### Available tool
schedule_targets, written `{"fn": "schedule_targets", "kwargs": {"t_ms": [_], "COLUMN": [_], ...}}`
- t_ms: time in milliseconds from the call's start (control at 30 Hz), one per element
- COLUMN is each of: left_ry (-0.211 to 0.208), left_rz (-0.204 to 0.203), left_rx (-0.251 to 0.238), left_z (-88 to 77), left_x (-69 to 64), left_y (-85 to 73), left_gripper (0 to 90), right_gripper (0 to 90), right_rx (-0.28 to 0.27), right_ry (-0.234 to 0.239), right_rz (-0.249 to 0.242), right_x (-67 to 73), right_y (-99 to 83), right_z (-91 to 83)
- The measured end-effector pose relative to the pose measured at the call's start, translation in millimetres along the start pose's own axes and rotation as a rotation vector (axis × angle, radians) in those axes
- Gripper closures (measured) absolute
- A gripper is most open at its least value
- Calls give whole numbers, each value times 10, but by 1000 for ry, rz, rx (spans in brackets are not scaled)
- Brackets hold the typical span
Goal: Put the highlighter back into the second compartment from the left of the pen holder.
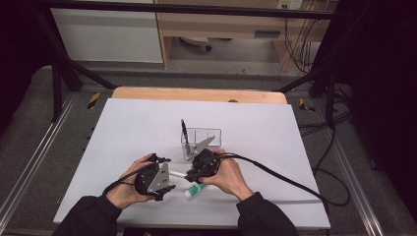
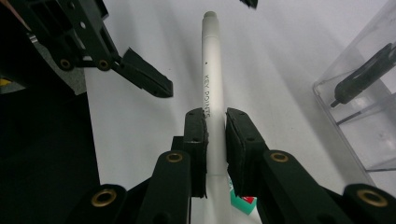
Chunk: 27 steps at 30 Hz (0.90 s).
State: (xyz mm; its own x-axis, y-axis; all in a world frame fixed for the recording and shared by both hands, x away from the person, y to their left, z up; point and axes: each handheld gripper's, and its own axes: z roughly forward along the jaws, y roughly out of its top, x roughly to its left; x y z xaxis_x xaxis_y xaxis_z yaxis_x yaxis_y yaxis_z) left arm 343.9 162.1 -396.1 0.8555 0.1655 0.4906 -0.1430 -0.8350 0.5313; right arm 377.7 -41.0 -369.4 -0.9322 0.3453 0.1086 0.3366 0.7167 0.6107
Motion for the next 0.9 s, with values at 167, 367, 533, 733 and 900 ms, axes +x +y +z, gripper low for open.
{"fn": "schedule_targets", "kwargs": {"t_ms": [167, 367, 533, 733, 900], "left_ry": [12, 22, 36, 56, 75], "left_rz": [14, 59, 92, 143, 187], "left_rx": [3, 22, 25, 18, 2], "left_z": [61, 92, 105, 114, 121], "left_x": [-11, -27, -43, -63, -86], "left_y": [53, 88, 101, 132, 161], "left_gripper": [278, 391, 495, 578, 638], "right_gripper": [792, 792, 791, 792, 792], "right_rx": [17, 36, 45, 49, 50], "right_ry": [-1, -1, -2, -4, -2], "right_rz": [8, 13, 12, 20, 29], "right_x": [0, 14, 6, 2, -3], "right_y": [42, 97, 99, 104, 106], "right_z": [4, -3, -4, -14, -6]}}
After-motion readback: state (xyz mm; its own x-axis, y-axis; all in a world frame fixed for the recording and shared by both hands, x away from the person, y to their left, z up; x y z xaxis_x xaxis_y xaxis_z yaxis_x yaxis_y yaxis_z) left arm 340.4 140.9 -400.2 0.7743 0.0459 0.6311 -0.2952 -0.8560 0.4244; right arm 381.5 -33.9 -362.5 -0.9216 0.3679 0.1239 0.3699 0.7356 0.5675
